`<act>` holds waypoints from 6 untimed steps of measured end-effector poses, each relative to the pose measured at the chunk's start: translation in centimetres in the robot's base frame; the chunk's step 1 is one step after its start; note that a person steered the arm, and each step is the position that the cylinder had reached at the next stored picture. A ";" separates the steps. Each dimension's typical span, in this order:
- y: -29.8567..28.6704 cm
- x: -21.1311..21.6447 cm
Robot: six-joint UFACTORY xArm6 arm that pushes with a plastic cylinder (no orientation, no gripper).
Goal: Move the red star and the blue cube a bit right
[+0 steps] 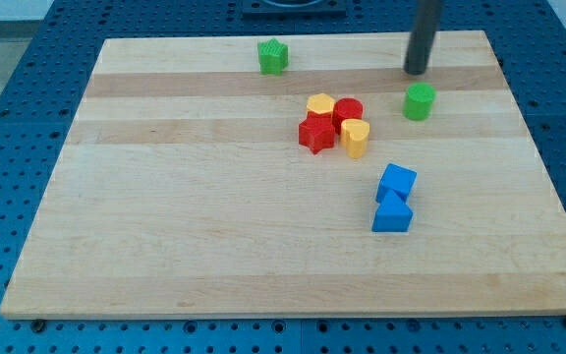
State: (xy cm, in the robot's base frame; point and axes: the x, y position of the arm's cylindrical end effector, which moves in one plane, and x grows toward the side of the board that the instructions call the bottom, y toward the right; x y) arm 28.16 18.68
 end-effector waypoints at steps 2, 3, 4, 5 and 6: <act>1.8 6.9; 0.6 8.1; -2.5 8.1; -5.4 7.3; -7.2 5.6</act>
State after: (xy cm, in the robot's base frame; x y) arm 33.75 11.51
